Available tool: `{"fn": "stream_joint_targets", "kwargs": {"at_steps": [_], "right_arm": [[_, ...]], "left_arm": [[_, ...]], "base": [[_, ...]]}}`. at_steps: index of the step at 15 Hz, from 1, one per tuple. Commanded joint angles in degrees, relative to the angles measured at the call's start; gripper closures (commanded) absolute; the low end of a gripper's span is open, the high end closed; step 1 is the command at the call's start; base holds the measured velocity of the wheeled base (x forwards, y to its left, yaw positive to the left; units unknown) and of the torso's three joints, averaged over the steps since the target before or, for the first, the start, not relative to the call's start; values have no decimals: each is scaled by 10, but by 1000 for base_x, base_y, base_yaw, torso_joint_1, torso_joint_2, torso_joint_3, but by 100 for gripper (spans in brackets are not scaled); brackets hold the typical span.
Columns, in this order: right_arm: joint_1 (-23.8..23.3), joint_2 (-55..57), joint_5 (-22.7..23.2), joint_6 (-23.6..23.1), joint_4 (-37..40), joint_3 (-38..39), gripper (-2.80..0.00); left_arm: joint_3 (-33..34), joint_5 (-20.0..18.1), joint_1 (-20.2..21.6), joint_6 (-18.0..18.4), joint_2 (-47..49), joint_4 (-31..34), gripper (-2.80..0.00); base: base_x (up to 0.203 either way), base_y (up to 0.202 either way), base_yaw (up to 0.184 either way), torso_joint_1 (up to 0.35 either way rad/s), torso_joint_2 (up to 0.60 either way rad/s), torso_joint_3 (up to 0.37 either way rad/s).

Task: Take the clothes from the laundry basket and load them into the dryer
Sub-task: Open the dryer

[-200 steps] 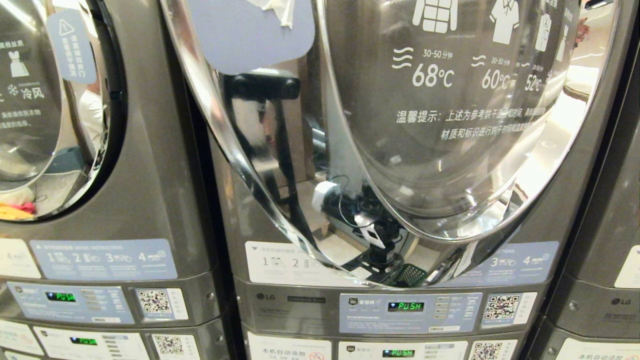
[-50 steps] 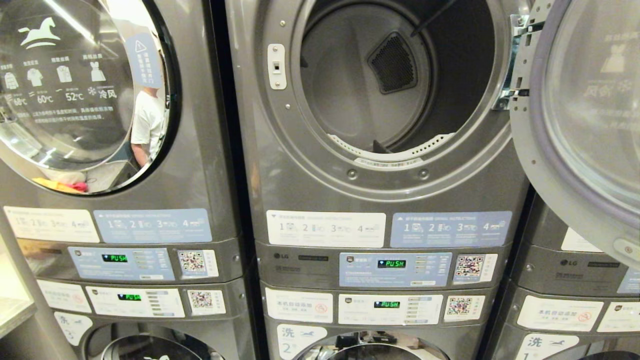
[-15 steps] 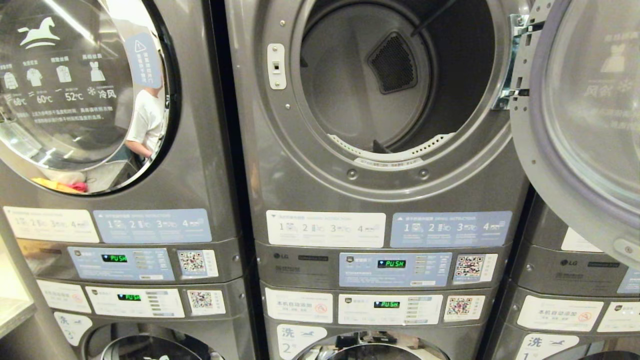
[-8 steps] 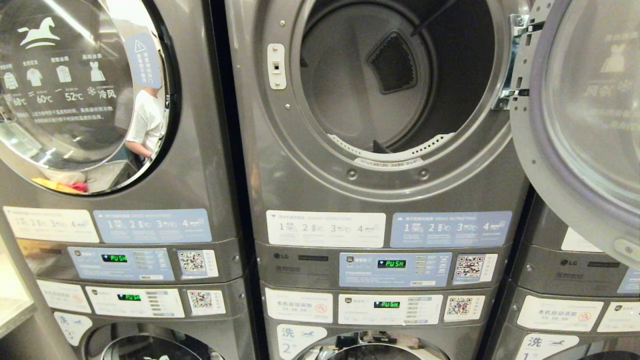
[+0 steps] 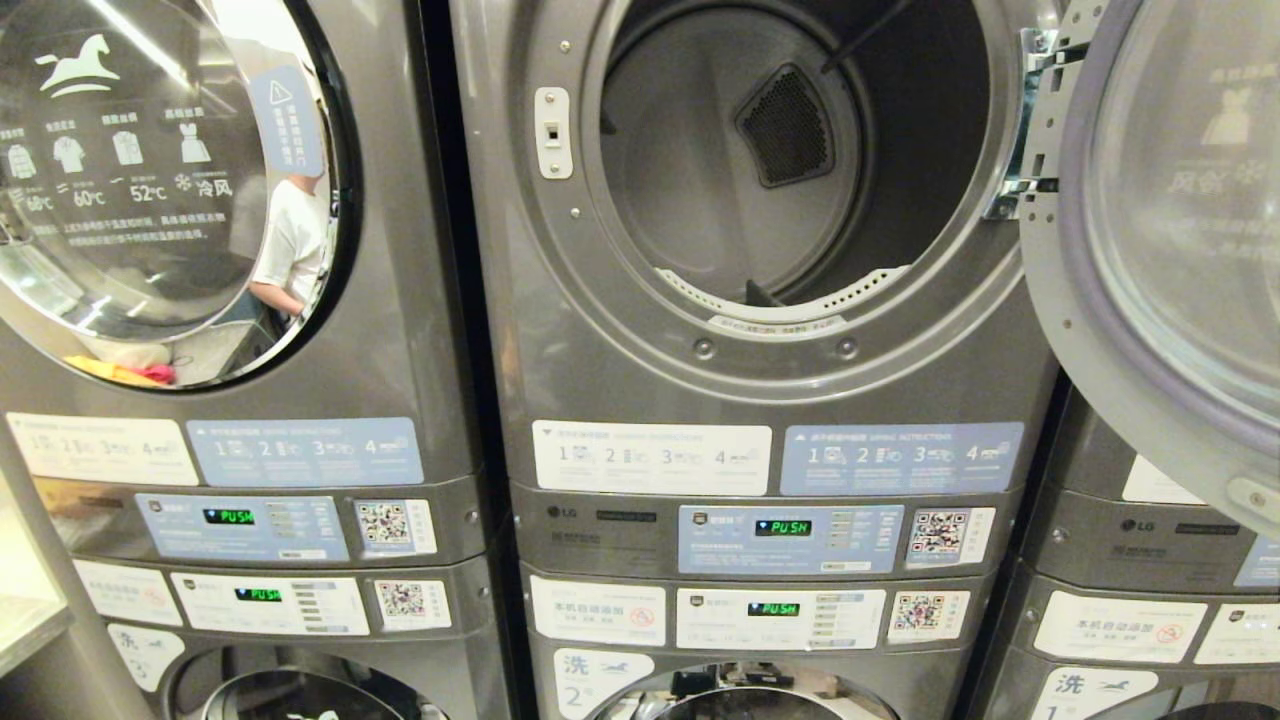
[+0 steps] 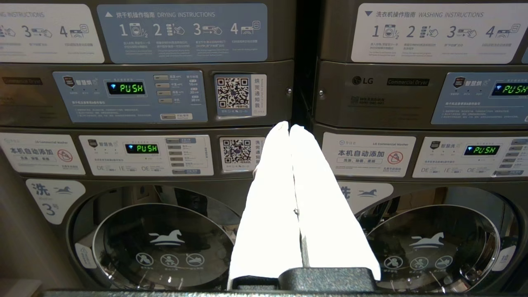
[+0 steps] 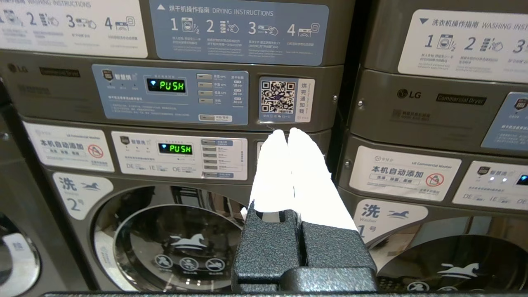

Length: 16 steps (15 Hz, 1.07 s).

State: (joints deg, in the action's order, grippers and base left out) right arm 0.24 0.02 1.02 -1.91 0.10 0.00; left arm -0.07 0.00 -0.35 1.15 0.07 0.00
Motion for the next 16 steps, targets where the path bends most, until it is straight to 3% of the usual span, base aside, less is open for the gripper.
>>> {"fn": "stream_joint_targets", "kwargs": {"at_steps": [1,3,6,9,14,16], "right_arm": [[0,-1,2,-15,0,1,0],[0,-1,3,-46,-1,-6,0],[0,15,0,-99,7,-111,0],[0,101,-55,-136,5,-198,0],[-1,231,-79,-149,-115,-234,0],[-3,238,-104,-190,-119,-238,0]], "left_arm": [[0,0,0,1,-1,0,0],[0,0,0,1,-1,-1,0],[0,0,0,0,-1,-2,0],[0,0,0,0,-1,-2,0],[0,0,0,0,-1,-2,0],[0,0,0,0,-1,-2,0]], "base": [[0,0,0,0,0,0],[0,0,0,0,0,0],[0,0,0,0,0,0],[0,0,0,0,0,0],[0,0,0,0,0,0],[0,0,0,0,0,0]]}}
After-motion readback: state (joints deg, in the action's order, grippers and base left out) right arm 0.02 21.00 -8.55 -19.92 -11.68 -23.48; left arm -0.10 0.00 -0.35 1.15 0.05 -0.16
